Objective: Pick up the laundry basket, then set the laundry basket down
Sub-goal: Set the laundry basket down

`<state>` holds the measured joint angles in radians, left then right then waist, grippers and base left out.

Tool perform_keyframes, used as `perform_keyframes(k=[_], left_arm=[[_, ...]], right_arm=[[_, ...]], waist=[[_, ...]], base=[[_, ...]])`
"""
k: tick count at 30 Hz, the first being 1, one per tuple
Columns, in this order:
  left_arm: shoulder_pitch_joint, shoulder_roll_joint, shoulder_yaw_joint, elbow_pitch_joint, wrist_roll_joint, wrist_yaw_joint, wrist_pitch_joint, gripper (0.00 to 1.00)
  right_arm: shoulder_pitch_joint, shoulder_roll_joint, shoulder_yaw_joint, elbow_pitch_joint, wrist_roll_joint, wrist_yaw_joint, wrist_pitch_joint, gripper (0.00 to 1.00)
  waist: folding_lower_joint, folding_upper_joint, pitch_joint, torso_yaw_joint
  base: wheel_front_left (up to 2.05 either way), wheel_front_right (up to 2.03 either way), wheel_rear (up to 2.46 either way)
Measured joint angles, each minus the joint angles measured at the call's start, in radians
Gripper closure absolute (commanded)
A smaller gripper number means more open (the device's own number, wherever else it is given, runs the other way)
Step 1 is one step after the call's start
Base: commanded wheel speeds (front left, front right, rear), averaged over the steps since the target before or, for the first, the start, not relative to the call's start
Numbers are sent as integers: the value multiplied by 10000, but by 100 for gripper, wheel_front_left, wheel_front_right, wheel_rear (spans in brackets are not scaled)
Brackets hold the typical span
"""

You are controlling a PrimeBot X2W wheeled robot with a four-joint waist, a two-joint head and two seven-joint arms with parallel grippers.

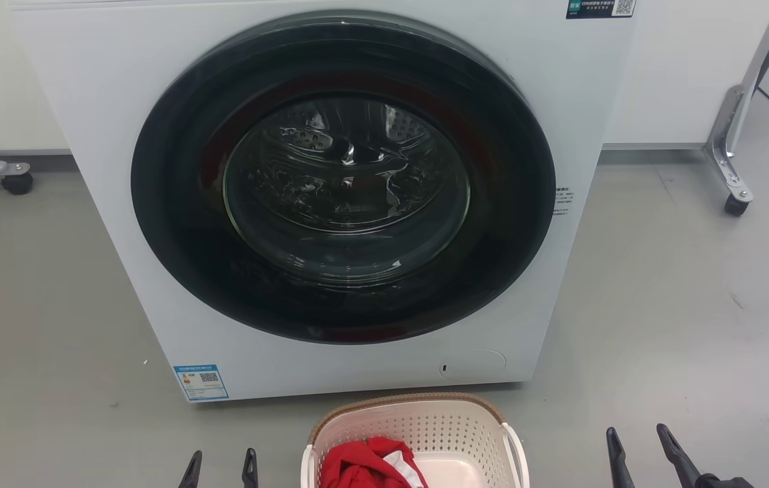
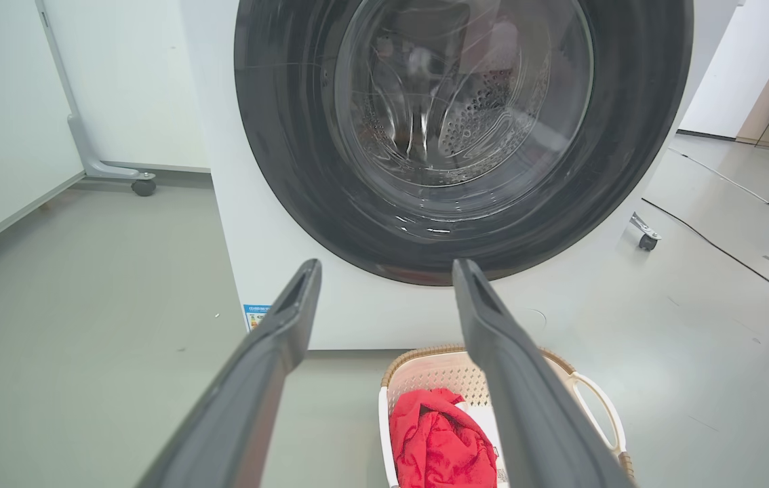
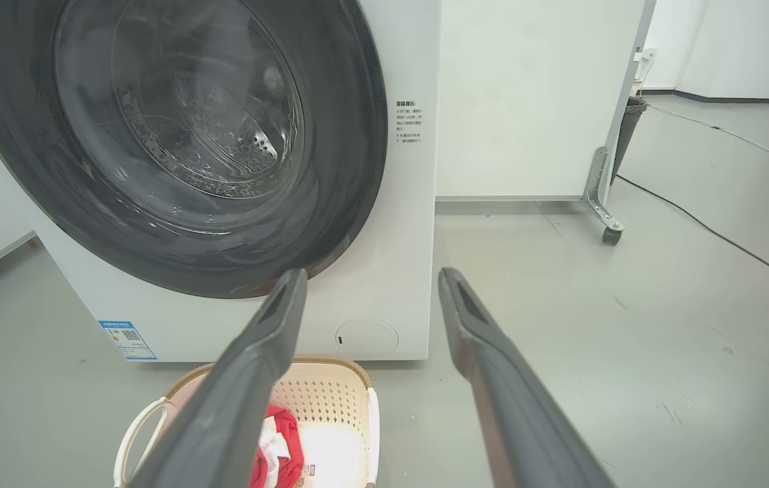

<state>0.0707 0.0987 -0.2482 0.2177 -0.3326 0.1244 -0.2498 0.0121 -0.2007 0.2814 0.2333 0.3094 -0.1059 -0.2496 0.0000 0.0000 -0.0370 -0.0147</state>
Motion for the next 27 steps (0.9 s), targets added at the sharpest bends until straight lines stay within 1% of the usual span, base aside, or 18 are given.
perform_keyframes(k=[3,13,16,27], left_arm=[[1,-36,71,-67,180,0,0,0],[173,-113,236,-209,305,0,6,0],[176,-153,268,-270,368,0,19,0],[223,-238,401,-408,500,0,286,0]], right_arm=[[18,0,-19,-58,-19,-8,2,0],[33,2,-59,-272,-82,-12,2,0],[44,2,-75,-307,-86,-58,2,0],[182,29,-79,-366,-113,-84,2,0]], waist=[[0,1,10,6],[0,0,7,-23],[0,0,0,-37],[0,0,3,-130]], base=[[0,0,0],[0,0,0],[0,0,0],[0,0,0]])
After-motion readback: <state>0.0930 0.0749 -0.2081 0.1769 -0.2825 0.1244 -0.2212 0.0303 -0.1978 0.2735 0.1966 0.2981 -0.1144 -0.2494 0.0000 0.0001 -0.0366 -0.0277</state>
